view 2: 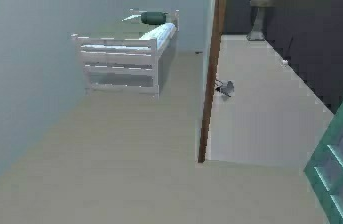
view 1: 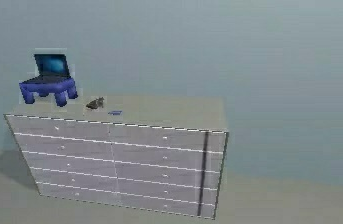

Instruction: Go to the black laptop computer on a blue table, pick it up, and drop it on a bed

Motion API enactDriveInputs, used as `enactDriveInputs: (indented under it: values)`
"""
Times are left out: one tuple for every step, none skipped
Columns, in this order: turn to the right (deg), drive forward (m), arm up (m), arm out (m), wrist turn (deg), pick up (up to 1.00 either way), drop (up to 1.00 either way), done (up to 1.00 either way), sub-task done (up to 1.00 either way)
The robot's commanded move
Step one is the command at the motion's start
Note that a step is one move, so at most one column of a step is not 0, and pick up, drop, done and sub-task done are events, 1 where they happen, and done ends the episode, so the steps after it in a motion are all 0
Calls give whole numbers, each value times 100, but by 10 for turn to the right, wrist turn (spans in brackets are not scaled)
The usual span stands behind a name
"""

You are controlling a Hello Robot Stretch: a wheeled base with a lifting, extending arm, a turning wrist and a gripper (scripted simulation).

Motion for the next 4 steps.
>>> enactDriveInputs:
  values:
    - [-210, 0, 0, 0, 0, 0, 0, 0, 0]
    - [0, 65, 0, 0, 0, 0, 0, 0, 0]
    - [-450, 0, 0, 0, 0, 0, 0, 0, 0]
    - [-450, 0, 0, 0, 0, 0, 0, 0, 0]
